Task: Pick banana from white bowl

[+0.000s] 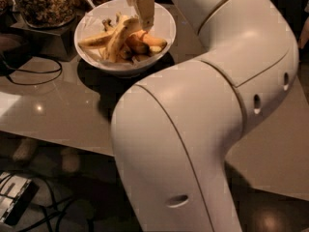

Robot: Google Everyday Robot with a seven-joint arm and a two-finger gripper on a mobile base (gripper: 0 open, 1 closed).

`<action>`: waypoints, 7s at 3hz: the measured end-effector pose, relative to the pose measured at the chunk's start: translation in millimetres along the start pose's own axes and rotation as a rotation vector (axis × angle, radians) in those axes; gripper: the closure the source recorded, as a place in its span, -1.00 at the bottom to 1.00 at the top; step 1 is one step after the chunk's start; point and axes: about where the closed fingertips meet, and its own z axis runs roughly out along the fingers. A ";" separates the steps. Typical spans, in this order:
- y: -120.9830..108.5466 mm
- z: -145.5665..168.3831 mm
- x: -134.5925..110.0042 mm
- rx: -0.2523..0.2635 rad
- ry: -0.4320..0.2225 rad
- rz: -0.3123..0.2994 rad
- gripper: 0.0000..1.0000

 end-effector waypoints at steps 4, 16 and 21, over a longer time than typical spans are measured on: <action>-5.2 36.3 9.2 -0.069 0.047 -0.012 -0.26; 9.2 -17.7 41.2 0.077 -0.074 0.152 1.00; 23.7 -84.4 19.3 0.205 -0.220 0.146 1.00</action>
Offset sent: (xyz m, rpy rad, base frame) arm -0.0348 -0.0324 -0.0062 -0.1722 0.2634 -0.0657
